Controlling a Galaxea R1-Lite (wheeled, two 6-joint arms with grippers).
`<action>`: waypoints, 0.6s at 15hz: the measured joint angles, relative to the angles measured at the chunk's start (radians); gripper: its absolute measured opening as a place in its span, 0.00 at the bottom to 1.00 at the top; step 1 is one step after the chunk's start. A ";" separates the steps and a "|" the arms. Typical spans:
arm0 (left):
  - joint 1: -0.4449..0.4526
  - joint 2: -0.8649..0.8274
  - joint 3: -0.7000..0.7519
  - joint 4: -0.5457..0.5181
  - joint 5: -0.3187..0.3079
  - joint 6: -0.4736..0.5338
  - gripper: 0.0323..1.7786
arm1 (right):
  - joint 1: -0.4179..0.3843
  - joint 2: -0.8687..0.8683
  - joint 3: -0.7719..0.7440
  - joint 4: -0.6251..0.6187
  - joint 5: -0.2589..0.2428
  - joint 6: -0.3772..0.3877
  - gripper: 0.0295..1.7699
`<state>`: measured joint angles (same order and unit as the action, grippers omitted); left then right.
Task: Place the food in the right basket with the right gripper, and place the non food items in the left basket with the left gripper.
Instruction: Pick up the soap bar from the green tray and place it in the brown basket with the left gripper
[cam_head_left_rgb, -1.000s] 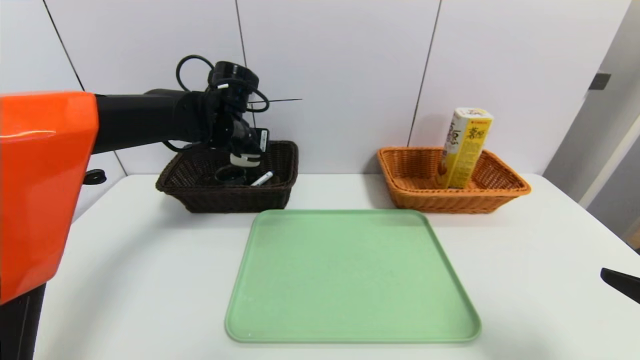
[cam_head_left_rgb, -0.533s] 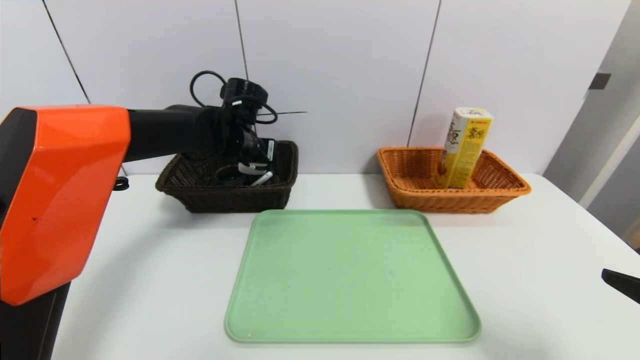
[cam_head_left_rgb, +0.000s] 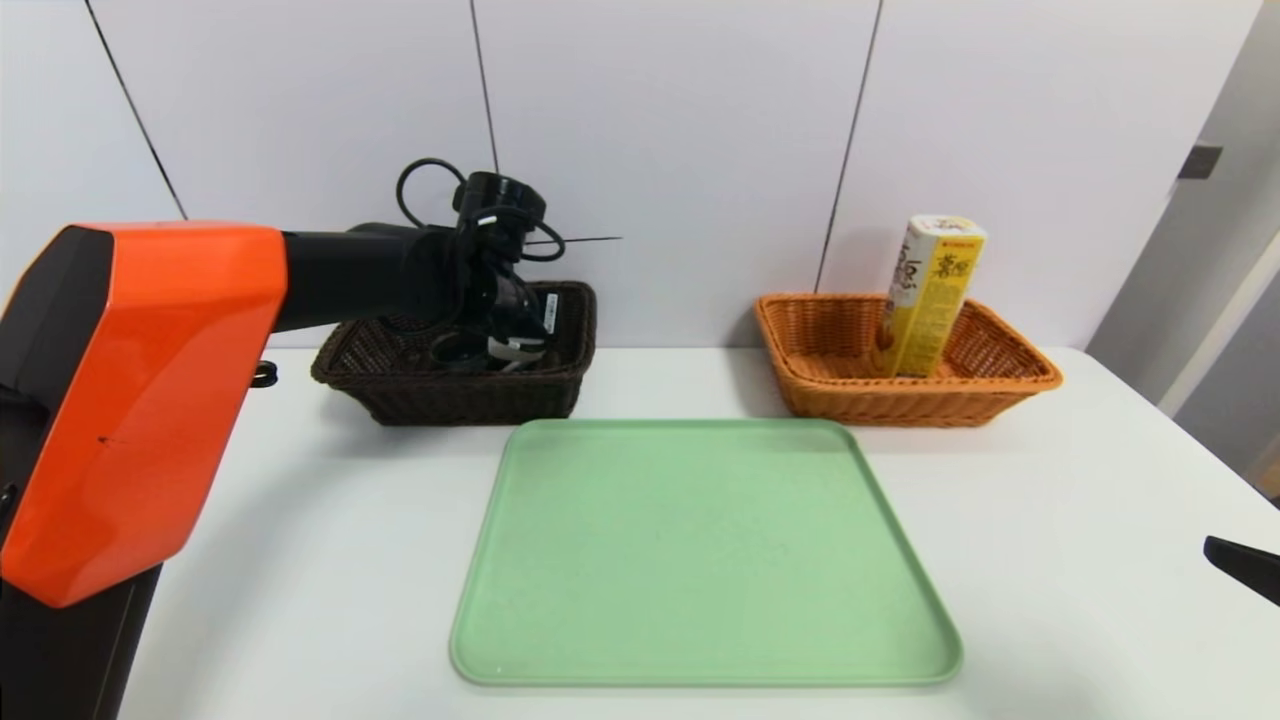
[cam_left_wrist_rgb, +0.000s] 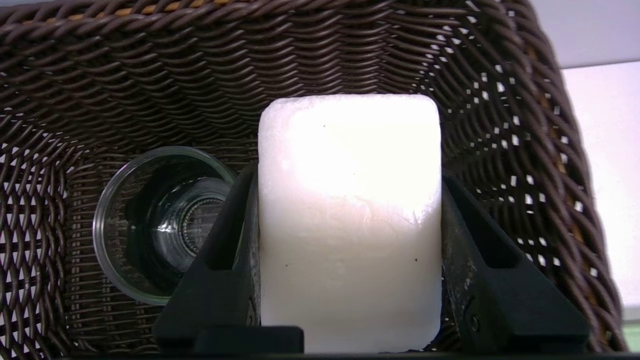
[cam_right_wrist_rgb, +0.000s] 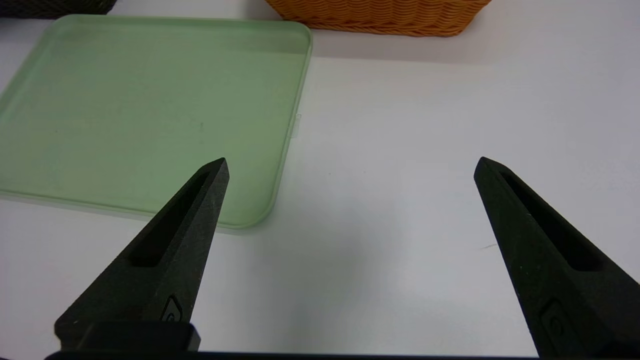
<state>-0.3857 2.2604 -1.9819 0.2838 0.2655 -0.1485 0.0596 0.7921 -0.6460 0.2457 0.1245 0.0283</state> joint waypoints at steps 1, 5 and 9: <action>0.000 0.002 0.000 -0.002 0.000 0.000 0.62 | 0.000 0.000 0.001 0.000 0.000 0.000 0.96; -0.002 0.006 0.000 -0.022 -0.001 0.001 0.76 | 0.000 0.000 0.003 -0.001 0.002 0.000 0.96; 0.001 -0.015 -0.001 -0.021 -0.001 0.001 0.83 | 0.000 0.000 0.002 -0.002 0.000 0.000 0.96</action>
<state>-0.3847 2.2451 -1.9834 0.2626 0.2645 -0.1470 0.0596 0.7923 -0.6436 0.2438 0.1249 0.0287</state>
